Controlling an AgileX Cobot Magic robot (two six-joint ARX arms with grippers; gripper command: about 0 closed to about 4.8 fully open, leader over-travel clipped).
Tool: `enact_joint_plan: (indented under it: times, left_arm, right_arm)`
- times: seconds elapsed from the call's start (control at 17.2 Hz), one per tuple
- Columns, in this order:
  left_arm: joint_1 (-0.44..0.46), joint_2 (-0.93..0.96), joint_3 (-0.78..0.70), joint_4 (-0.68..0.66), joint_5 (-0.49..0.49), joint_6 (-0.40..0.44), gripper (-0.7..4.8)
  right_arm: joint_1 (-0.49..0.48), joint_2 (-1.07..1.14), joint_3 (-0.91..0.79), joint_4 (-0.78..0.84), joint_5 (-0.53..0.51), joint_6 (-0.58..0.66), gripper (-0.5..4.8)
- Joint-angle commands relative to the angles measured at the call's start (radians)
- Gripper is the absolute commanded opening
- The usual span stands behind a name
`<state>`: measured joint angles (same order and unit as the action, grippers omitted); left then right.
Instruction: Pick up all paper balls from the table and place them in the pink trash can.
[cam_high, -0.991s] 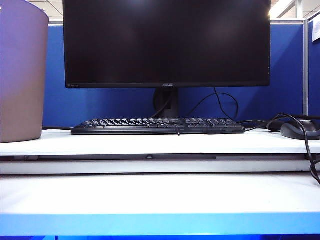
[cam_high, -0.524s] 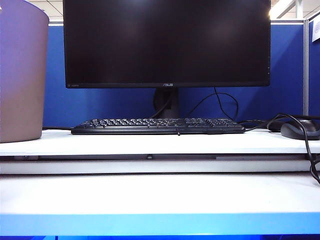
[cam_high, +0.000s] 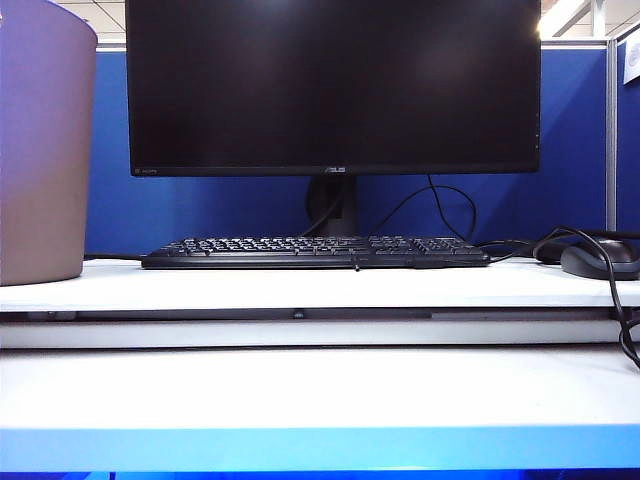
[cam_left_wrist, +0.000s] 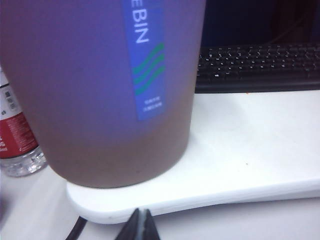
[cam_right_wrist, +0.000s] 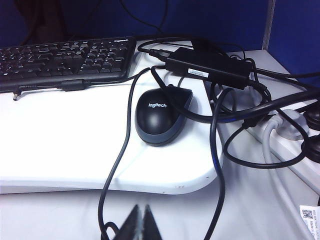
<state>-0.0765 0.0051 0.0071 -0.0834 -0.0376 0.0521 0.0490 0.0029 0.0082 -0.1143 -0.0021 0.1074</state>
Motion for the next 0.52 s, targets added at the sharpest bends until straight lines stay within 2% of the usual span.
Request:
enact_joint_plan:
  times: [0.06, 0.52]
  left_arm:
    - [0.002, -0.002, 0.000, 0.019, 0.003, -0.005, -0.06]
    - [0.002, -0.002, 0.000, 0.022, -0.037, -0.042, -0.05]
  right_arm:
    - [0.001, -0.002, -0.002, 0.013, 0.000, -0.003, -0.05]
    - [0.001, -0.002, -0.002, 0.013, 0.000, -0.003, -0.05]
